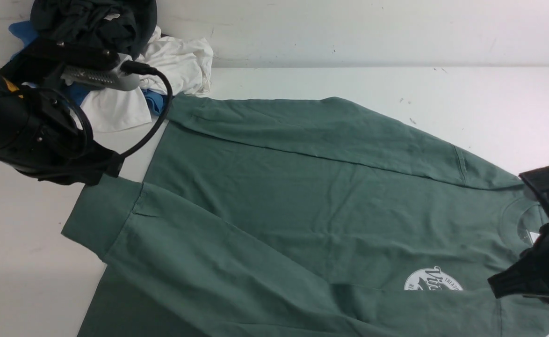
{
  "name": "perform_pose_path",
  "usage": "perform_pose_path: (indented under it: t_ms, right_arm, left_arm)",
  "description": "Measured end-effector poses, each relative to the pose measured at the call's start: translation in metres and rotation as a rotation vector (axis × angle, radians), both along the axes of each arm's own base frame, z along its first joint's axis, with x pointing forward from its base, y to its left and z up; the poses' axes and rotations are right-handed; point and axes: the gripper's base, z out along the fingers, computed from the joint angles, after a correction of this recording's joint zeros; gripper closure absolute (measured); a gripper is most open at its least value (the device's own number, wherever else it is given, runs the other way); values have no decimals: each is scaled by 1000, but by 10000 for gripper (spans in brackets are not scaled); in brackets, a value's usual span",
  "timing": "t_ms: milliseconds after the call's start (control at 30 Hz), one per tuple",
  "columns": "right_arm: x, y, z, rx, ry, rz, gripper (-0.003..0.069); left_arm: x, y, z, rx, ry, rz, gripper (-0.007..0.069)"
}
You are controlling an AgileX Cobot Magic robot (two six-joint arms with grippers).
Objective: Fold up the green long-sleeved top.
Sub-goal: Use the left arm to drag and place the cuff at the centered position on the left edge of the fabric
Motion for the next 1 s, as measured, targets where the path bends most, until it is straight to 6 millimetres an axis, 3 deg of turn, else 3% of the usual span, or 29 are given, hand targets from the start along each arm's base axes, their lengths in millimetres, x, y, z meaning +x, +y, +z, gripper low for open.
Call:
perform_pose_path:
  t_ms: [267, 467, 767, 900, 933, 967, 1000]
  right_arm:
    - [33, -16, -51, 10, 84, -129, 397]
    - [43, -12, -70, 37, 90, -135, 340]
    - [46, -11, -73, 47, 72, -131, 370]
    - [46, -11, -73, 46, 74, -131, 503]
    - [46, -11, -73, 46, 75, -131, 503]
    - [46, -11, -73, 44, 77, -131, 571]
    - [46, -11, -73, 44, 78, -131, 571]
  left_arm:
    - [7, -1, -5, 15, 28, -24, 631]
    - [7, -1, -5, 17, 26, -28, 631]
    - [8, -1, -5, 17, 18, -29, 631]
    - [8, -1, -5, 17, 18, -29, 631]
    - [8, -1, -5, 17, 18, -29, 631]
    - [8, -1, -5, 17, 18, -29, 631]
    - [8, -1, -5, 17, 18, -29, 631]
